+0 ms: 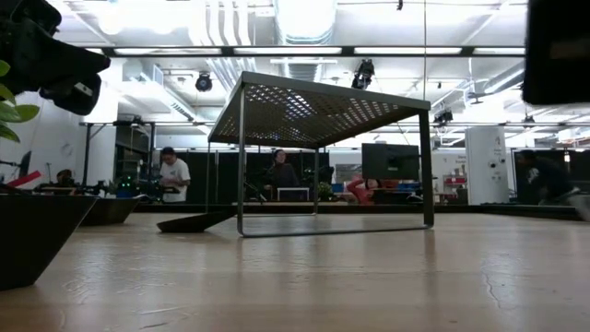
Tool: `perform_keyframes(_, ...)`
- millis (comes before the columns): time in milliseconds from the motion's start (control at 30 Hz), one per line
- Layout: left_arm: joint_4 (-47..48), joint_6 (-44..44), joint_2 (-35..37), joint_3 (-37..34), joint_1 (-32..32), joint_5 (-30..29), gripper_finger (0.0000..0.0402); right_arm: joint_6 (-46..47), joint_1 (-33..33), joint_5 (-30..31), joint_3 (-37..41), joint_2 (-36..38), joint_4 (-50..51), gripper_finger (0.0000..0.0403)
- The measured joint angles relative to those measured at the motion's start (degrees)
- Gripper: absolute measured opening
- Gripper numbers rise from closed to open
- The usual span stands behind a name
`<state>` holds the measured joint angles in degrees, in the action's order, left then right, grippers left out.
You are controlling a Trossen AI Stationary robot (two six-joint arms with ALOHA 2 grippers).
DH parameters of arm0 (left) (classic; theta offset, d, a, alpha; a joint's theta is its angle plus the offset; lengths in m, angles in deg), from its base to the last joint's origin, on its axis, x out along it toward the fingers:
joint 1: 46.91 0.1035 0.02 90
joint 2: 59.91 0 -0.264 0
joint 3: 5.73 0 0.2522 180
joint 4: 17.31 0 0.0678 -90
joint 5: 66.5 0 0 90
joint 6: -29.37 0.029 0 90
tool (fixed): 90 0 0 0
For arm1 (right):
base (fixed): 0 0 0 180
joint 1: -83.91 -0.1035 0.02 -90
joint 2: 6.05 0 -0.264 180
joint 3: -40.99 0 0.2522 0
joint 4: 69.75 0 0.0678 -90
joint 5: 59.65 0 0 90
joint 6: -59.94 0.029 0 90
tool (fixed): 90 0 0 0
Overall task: Pick & Place Mini shaped plates
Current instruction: Stack the distorted square plate on top of the distorted square plate on the shelf
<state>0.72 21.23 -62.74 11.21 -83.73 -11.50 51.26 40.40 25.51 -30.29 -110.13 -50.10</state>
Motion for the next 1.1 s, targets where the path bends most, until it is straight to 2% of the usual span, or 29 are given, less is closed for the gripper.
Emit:
perform_keyframes(233,0.0,0.0,0.0,0.0,0.0,0.0,0.0,-6.0,0.6,7.2,-1.8,4.4,2.9,0.0008)
perform_keyframes(467,0.0,0.0,0.0,0.0,0.0,0.0,0.0,-11.9,3.2,11.4,-5.4,6.9,6.5,0.0008)
perform_keyframes(667,0.0,0.0,0.0,0.0,0.0,0.0,0.0,-19.7,6.1,19.5,-12.7,7.5,13.7,0.0008)
perform_keyframes(867,0.0,0.0,0.0,0.0,0.0,0.0,0.0,-24.9,11.6,22.9,-19.3,7.5,17.9,0.0008)
perform_keyframes(1100,0.0,0.0,0.0,0.0,0.0,0.0,0.0,-31.7,20.9,22.8,-25.1,9.0,22.2,0.0008)
